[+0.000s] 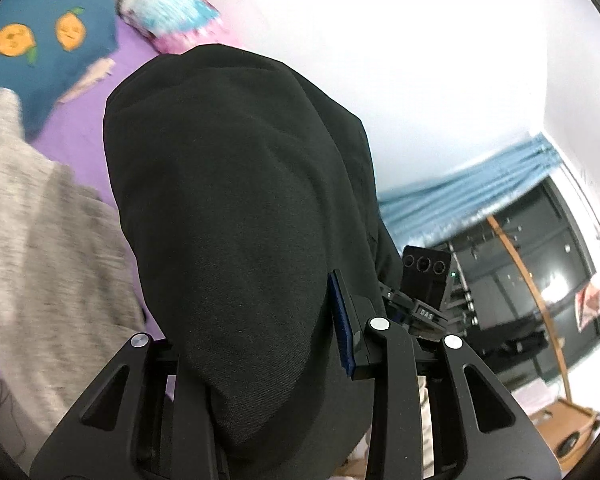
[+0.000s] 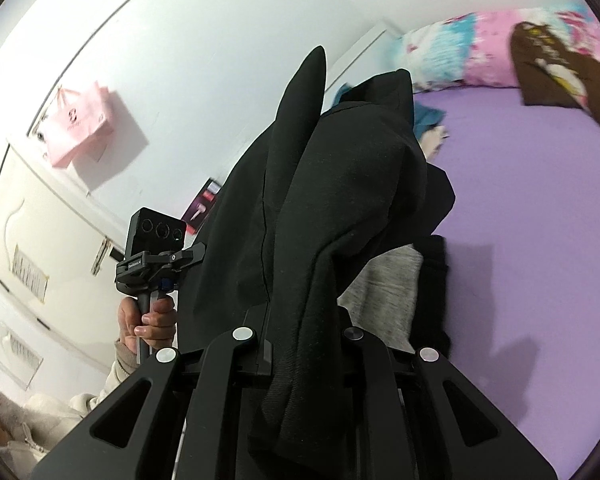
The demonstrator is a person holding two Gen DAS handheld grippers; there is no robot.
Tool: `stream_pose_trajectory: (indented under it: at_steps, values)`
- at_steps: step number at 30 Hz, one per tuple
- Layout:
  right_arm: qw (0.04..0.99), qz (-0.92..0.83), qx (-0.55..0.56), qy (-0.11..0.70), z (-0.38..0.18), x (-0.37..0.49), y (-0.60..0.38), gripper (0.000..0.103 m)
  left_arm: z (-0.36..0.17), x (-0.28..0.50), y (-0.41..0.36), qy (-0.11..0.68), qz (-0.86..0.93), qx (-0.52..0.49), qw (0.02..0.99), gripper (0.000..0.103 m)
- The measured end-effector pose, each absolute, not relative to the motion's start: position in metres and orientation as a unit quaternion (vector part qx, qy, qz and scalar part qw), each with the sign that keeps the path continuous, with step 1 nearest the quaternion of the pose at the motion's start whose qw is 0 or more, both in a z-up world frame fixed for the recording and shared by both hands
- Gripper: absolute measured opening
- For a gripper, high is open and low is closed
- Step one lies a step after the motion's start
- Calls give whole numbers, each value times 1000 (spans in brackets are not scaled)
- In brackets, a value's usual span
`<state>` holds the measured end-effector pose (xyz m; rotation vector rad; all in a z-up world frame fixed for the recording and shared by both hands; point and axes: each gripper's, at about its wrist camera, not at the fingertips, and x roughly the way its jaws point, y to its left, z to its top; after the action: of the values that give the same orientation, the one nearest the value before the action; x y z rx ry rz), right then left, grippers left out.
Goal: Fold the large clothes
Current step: 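Lift the jacket bundle with both tools and carry it toward the clothes pile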
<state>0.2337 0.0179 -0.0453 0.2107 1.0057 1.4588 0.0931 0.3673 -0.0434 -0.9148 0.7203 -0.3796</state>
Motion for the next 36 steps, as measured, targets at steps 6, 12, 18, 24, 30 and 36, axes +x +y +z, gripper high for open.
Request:
stream_pose_trajectory:
  at_steps: [6,12,18,24,30,36]
  values:
    - [598,664,85,441,-42,230,78,12,-39,65,425,317,-145,-449,823,31]
    - [581,677,83,444,-52,227,111,12,-44,53,464,314,-125,-463,819,31]
    - [567,681,87,455,-70,224,149,12,-61,43,498,312,-113,-480,812,31]
    - [559,673,78,479,-118,227,174,12,-110,41,511,322,-102,-512,790,31]
    - [542,642,118,529,-198,246,180,12,-182,41,518,340,-89,-548,759,31]
    - [551,596,140,567,-269,258,181,18,-249,42,519,345,-69,-569,744,44]
